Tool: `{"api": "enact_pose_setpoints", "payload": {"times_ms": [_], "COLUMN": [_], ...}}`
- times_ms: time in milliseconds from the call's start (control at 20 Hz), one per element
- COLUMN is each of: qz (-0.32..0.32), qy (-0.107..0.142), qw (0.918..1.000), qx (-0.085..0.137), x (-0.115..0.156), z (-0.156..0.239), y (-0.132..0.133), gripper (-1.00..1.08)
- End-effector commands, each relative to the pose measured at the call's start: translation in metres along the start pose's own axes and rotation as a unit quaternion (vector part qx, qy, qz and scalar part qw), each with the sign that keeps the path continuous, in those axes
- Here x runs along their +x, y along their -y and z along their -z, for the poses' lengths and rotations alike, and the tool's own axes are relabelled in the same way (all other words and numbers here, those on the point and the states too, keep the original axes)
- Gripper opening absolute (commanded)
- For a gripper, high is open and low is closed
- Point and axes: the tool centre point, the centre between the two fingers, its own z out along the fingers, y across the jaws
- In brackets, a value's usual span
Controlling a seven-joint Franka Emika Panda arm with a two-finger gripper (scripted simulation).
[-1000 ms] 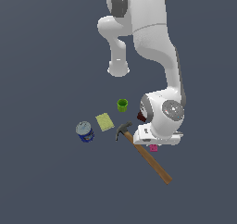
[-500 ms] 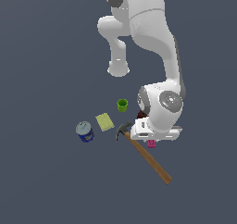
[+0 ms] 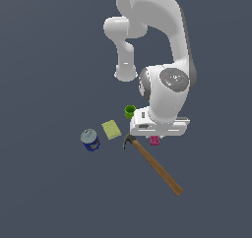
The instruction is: Pick up a designated object from a clutter of objects.
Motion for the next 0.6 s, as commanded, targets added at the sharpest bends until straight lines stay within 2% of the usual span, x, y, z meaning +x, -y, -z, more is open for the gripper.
{"api": "enact_pose_setpoints", "payload": {"times_ms": [0, 550], "qz": [0.000, 0.000], "qy": [0.000, 0.003], "qw": [1.0000, 1.0000], "qx": [0.000, 0.000], "x": [-0.006, -0.029], "z": [0.025, 0.139], "y": [-0.012, -0.066], "gripper": [-1.00, -1.00]}}
